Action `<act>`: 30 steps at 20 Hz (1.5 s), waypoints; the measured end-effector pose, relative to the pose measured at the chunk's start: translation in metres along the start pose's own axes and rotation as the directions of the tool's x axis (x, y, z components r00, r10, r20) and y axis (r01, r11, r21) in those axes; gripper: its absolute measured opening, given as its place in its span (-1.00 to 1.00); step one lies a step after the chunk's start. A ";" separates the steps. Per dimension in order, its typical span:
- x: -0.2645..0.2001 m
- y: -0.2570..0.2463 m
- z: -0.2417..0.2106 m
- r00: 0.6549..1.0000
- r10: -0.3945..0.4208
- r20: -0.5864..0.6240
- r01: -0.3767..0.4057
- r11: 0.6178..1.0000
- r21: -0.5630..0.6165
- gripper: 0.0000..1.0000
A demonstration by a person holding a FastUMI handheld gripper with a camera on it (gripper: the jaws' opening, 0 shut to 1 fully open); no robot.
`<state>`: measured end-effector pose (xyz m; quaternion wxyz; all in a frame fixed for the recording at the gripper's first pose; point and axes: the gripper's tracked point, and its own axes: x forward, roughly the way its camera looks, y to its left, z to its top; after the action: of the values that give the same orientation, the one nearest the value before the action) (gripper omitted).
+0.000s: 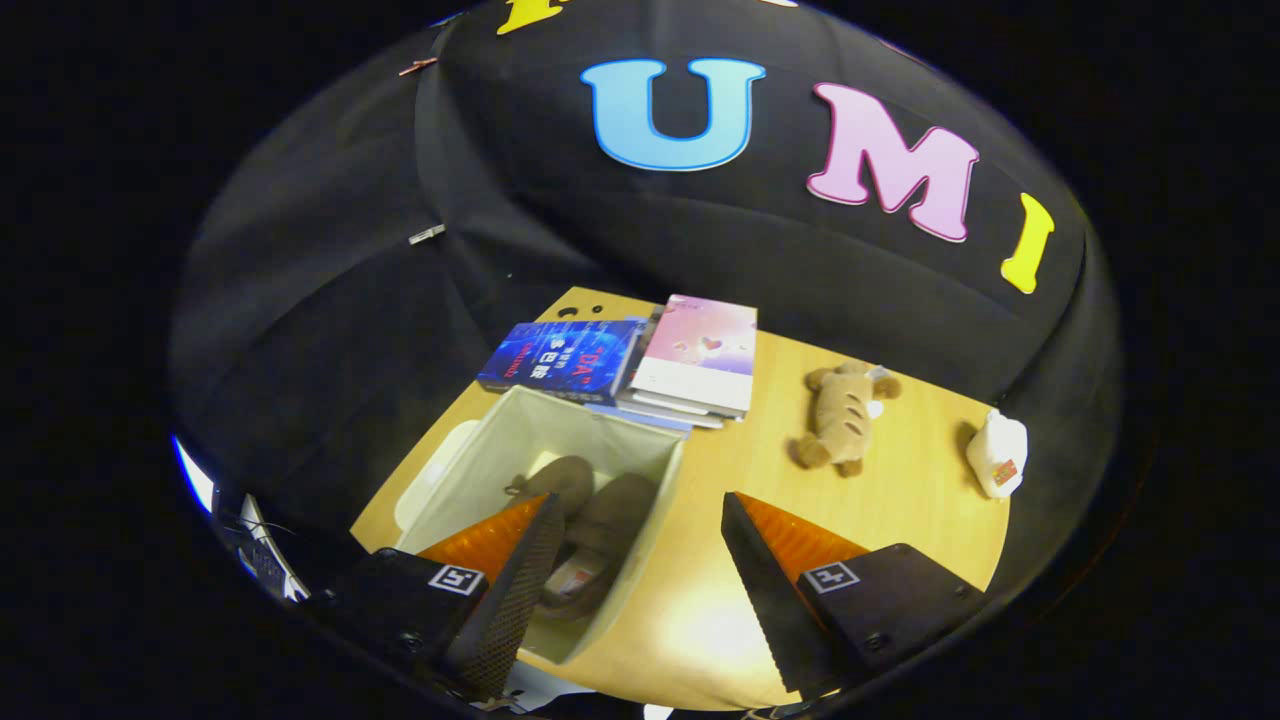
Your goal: Open the storage box then place both shoes into the box .Put the left shoe in first, then the right shoe, with the right side of both shoes facing outward in a uniform manner.
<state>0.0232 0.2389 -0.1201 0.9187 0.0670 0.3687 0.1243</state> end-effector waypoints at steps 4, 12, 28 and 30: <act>-0.013 -0.072 0.008 0.993 -0.081 0.082 0.079 0.997 0.027 0.98; -0.062 -0.181 0.033 0.947 -0.160 0.277 0.143 0.987 0.080 0.97; -0.156 -0.228 0.000 0.868 -0.112 0.483 0.129 0.992 0.000 0.97; -0.160 -0.224 -0.005 0.865 -0.083 0.495 0.116 0.993 -0.037 0.97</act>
<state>-0.0520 -0.0205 -0.0663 0.9892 0.0472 0.1215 0.0675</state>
